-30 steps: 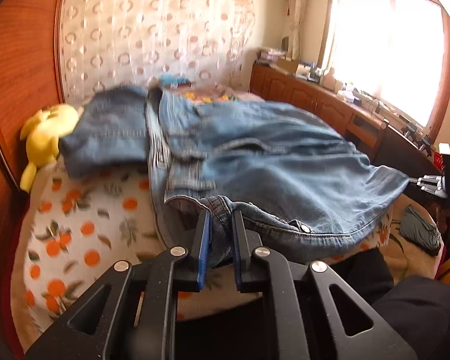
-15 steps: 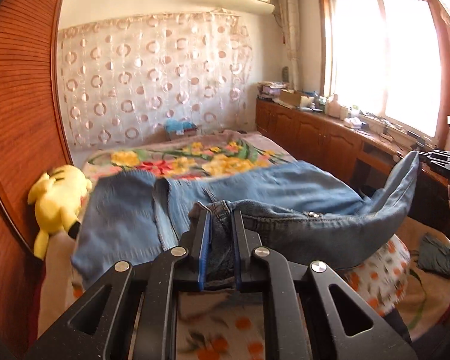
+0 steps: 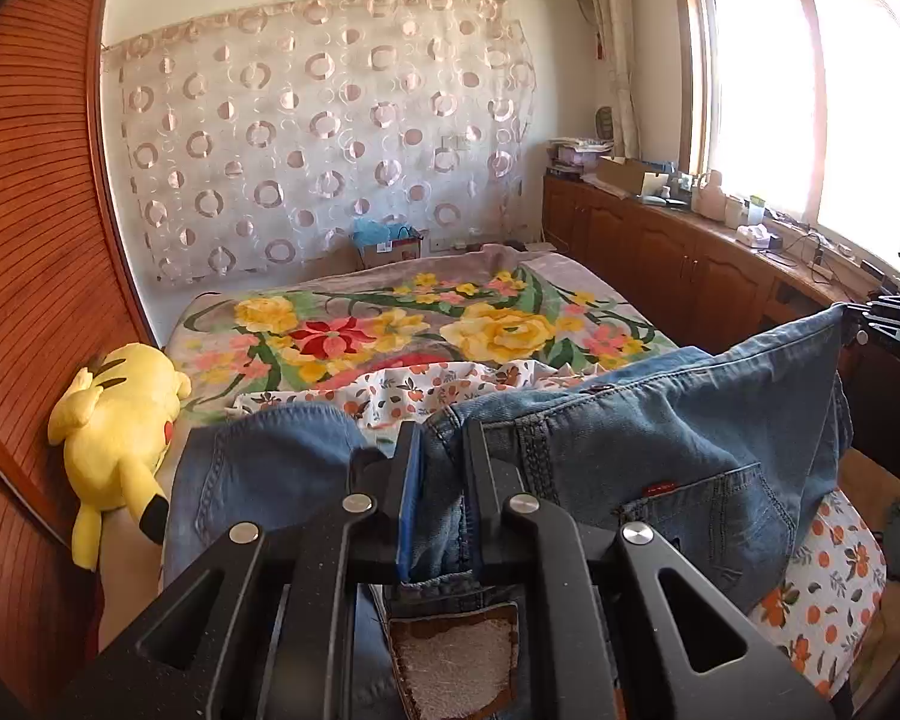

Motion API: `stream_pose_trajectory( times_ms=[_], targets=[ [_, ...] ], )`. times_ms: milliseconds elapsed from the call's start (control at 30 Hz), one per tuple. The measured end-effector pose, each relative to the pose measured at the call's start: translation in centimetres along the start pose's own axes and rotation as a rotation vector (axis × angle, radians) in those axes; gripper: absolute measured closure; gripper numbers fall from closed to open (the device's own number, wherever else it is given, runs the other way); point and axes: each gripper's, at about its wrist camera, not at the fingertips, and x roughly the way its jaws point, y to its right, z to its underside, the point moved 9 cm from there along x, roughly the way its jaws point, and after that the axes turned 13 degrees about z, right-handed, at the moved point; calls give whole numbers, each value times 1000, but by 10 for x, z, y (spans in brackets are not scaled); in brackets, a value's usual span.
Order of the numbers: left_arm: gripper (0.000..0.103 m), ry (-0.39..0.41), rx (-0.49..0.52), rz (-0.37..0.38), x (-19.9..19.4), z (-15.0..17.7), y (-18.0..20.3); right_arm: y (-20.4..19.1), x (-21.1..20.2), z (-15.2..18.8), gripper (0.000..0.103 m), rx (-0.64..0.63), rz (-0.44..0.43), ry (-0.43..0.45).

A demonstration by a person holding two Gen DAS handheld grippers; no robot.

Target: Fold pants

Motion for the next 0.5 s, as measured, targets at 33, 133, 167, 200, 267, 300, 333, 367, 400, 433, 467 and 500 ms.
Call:
stream_pose_trajectory(
  times_ms=[33, 133, 167, 200, 267, 300, 333, 367, 400, 433, 467, 500],
  targets=[
    [89, -7, 5, -5, 6, -3, -3, -3, 10, -8, 101, 0, -6, -2],
    [89, -35, 0, -17, 27, -10, -18, -7, 33, -22, 101, 4, -22, -15],
    [89, -49, -1, -23, 34, -9, -22, -11, 41, -23, 101, 3, -32, -23],
    [89, -64, -5, -26, 42, -8, -28, -13, 49, -22, 101, -2, -41, -31],
    [89, -101, -13, -31, 60, -5, -38, -21, 71, -25, 101, -24, -48, -51],
    [89, -118, -18, -35, 69, -1, -43, -25, 78, -25, 101, -34, -53, -59],
    [89, -130, -21, -36, 75, 0, -46, -30, 90, -27, 101, -41, -60, -71],
    [88, -142, -24, -36, 80, 2, -48, -35, 100, -27, 101, -46, -67, -82],
    [88, -154, -28, -34, 86, 4, -51, -39, 108, -27, 101, -50, -73, -94],
    [87, -161, -33, -30, 89, 6, -52, -43, 117, -25, 101, -50, -80, -107],
    [86, -168, -34, -29, 90, 7, -53, -45, 125, -26, 101, -47, -85, -119],
    [85, -175, -36, -23, 91, 9, -54, -47, 132, -27, 101, -42, -89, -130]
  ],
)
